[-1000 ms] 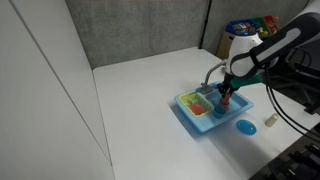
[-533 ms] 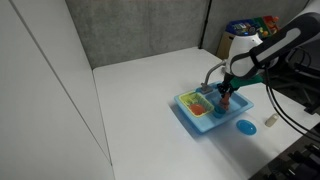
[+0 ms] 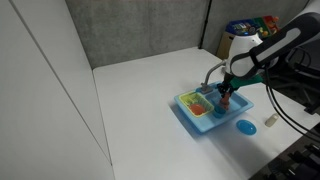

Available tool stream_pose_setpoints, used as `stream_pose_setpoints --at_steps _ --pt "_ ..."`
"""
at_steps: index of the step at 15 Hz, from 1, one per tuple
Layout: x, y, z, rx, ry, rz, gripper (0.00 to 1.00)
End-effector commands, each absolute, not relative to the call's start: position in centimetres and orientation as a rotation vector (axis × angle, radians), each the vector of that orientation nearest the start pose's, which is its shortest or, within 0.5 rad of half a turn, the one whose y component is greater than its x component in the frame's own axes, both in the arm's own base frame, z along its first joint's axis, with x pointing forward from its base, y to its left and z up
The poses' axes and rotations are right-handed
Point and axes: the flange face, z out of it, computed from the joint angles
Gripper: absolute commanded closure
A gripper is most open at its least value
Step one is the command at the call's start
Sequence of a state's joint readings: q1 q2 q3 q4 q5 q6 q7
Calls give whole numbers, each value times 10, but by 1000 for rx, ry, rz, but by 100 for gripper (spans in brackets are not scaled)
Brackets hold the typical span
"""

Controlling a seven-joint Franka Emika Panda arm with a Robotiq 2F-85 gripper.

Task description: Stack the orange cup on the blue cup in the sink

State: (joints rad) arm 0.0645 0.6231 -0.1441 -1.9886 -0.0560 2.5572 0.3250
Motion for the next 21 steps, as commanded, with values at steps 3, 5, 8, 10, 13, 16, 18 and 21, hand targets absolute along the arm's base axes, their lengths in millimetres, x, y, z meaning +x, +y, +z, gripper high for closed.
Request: stream_pose_setpoints --at_steps 3,5,8,10,13,16,18,21 --pt "606 -52 144 -3218 519 56 86" --pt "606 -52 143 -3218 520 57 86" --pt "606 -53 141 -3216 524 62 86" --pt "606 -54 141 -3215 526 63 86" --pt "607 -54 143 -3214 528 60 35" --pt "606 -54 144 -3213 528 59 13" --pt "605 -54 146 -3212 525 59 0" --pt "603 -54 151 -3216 518 68 0"
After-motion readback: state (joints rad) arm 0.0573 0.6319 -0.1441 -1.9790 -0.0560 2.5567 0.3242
